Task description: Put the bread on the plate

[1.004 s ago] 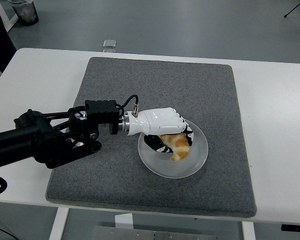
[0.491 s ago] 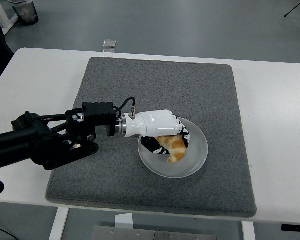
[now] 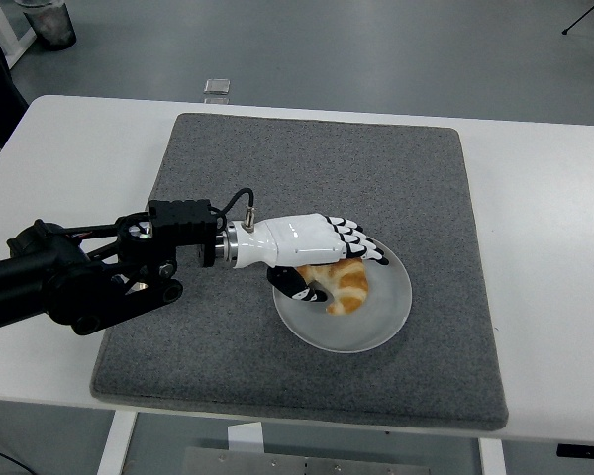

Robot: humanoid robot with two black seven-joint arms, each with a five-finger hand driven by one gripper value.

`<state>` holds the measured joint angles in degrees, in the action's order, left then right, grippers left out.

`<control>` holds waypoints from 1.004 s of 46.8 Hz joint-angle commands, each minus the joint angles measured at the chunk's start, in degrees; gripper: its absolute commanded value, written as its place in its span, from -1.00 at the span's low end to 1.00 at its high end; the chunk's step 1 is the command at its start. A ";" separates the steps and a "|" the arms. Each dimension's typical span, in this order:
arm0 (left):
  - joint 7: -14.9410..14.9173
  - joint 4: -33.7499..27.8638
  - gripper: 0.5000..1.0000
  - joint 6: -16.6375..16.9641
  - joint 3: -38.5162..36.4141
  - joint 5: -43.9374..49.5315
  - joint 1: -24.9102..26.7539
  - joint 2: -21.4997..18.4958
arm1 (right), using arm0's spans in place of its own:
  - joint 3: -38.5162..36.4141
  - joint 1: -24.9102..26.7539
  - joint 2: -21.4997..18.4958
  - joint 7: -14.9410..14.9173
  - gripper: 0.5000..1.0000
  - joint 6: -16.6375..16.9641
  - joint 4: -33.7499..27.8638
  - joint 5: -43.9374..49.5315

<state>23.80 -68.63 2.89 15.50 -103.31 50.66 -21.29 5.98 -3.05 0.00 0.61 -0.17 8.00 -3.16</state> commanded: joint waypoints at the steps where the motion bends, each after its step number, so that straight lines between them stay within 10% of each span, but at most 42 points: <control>1: 0.10 -0.10 1.00 -0.07 0.06 1.09 -0.03 -0.32 | 0.00 -0.03 0.00 0.00 0.81 0.00 0.00 0.00; 47: 0.10 -2.57 1.00 -3.67 8.14 49.86 -0.03 -8.76 | 0.00 -0.02 0.00 0.00 0.81 0.00 0.00 0.00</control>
<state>23.90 -71.47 0.54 22.39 -56.53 50.86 -29.22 5.98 -3.05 0.00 0.62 -0.17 8.00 -3.16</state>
